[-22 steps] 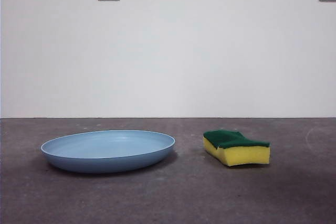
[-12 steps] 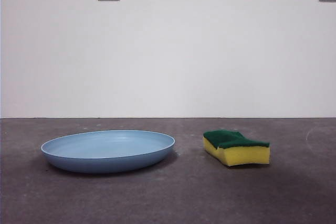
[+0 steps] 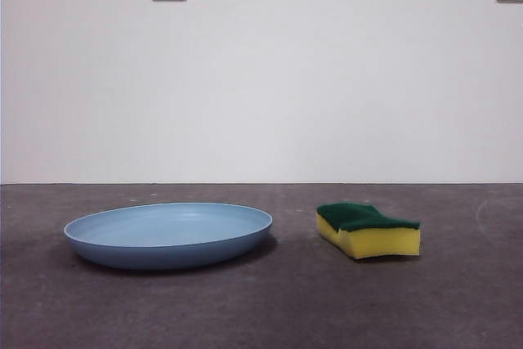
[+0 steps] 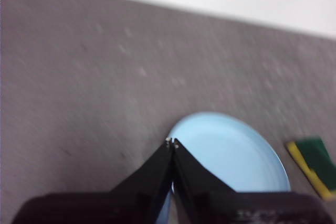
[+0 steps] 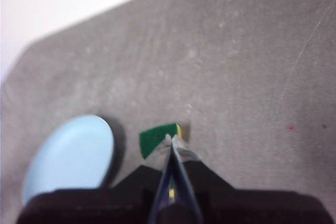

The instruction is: Pick up the plate,pick up the cloth,clean the plate with the cloth

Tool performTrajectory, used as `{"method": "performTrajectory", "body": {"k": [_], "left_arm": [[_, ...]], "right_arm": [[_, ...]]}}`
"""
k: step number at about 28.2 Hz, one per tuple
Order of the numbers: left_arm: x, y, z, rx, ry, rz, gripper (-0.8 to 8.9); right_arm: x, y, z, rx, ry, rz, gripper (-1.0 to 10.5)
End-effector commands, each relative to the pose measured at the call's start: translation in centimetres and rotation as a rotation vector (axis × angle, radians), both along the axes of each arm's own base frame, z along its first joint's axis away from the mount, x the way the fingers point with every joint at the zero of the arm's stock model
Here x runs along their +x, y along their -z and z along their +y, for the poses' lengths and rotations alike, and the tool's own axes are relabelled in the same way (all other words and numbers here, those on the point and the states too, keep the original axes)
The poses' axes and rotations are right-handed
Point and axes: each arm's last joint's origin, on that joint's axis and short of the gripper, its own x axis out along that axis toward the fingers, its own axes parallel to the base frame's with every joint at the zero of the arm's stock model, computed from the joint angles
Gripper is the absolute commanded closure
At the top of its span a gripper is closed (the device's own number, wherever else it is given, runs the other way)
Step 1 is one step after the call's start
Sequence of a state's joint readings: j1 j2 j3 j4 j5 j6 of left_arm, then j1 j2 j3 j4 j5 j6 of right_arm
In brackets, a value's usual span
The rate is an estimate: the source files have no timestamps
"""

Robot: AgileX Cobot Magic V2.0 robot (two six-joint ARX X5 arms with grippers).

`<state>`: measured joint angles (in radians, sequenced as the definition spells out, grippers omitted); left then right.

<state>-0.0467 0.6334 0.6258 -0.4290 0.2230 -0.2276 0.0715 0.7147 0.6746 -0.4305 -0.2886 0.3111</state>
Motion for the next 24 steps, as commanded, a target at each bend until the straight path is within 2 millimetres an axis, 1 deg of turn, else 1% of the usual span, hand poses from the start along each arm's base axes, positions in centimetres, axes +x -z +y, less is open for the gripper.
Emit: {"method": "performTrajectory", "body": {"k": [1,4,5,6,7,8,10,11,12,14,16,19,21,24], "left_arm": [[2.0,0.4,-0.3,0.013,0.087,0.115,8.17],[3.7,0.8,-0.5,-0.006,0.145,0.216,8.11],[4.2,0.9,-0.6,-0.01,0.166,0.235,7.96],[4.7,1.0,-0.6,-0.016,0.17,0.251,7.47],[5.2,1.2,-0.7,-0.023,0.178,0.265,6.6],[5.6,1.3,-0.7,-0.03,0.18,0.274,5.61],[6.1,1.6,-0.7,-0.047,0.178,0.291,4.17],[6.4,1.8,-0.8,-0.057,0.184,0.306,4.03],[6.6,2.1,-0.9,-0.065,0.195,0.316,4.03],[7.3,2.5,-1.1,-0.062,0.203,0.313,4.03],[8.5,2.7,-1.4,-0.058,0.212,0.318,4.04],[10.9,3.2,-1.9,-0.042,0.221,0.37,4.04],[12.6,3.9,-2.4,0.0,0.204,0.422,4.05],[14.9,5.4,-3.2,0.038,0.195,0.493,4.05]], "right_arm": [[1.4,-0.6,0.1,-0.101,-0.057,0.036,9.5],[2.5,-1.0,0.2,-0.143,-0.086,0.106,9.4],[2.9,-1.1,0.2,-0.154,-0.094,0.133,9.4],[3.2,-1.1,0.2,-0.159,-0.099,0.151,9.2],[3.6,-1.1,0.3,-0.165,-0.104,0.17,8.6],[3.8,-1.1,0.3,-0.167,-0.107,0.187,7.9],[4.2,-1.0,0.3,-0.167,-0.108,0.206,6.5],[4.5,-0.8,0.3,-0.167,-0.109,0.218,5.5],[4.6,-0.6,0.4,-0.167,-0.11,0.226,5.2],[4.8,-0.5,0.4,-0.167,-0.111,0.234,5.2],[4.8,-0.5,0.4,-0.167,-0.111,0.234,5.2],[4.8,-0.5,0.4,-0.166,-0.111,0.235,5.2],[4.8,-0.5,0.4,-0.166,-0.111,0.235,5.2],[4.8,-0.5,0.4,-0.166,-0.111,0.235,5.2]]}}
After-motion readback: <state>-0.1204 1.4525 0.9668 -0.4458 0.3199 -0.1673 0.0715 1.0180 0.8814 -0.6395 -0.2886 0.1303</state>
